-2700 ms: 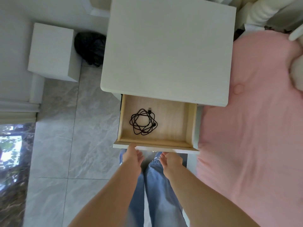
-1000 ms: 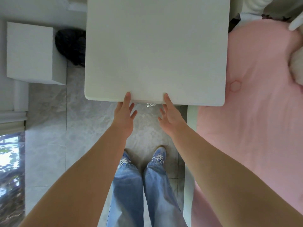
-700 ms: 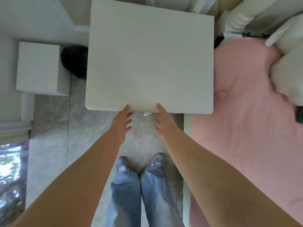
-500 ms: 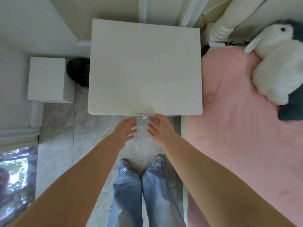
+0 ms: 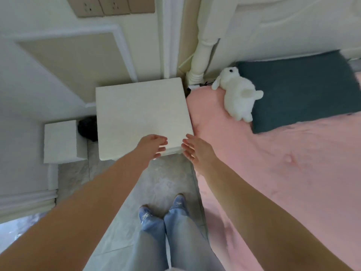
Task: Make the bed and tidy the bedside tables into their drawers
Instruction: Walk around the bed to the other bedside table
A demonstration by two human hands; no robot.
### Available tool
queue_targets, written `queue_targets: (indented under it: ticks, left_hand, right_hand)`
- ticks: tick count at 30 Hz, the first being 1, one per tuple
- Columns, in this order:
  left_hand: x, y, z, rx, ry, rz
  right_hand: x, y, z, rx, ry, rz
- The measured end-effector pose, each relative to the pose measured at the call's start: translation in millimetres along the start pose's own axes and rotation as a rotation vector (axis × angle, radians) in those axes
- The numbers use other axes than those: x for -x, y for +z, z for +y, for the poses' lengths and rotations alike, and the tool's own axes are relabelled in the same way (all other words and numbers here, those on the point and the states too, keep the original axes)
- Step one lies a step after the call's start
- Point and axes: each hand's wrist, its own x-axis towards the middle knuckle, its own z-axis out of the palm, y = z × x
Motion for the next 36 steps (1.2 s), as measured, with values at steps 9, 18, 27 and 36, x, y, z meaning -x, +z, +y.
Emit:
queue_targets:
  ticks: [9,18,27,36]
  left_hand:
    - [57.4,80.6,55.0,-0.152,0.181,-0.264]
    - [88.0,143.2,113.9,-0.482,0.327,-0.535]
    - [151.0,206.2,82.5,-0.776,0.415,-0.925]
    - [253.3,261.9,-20.0,-0.992,0.374,-1.323]
  right_hand:
    - [70.5,-70.3,-48.6,-0.295,-0.138,0.099]
    - [142.8,-118.2,-61.4,-0.626,-0.327,0.348]
    - [224.7,-159.3,-2.5,-0.918,-0.563,0.822]
    - [347.9,-193.0,123.4,-1.238,-0.627,1.124]
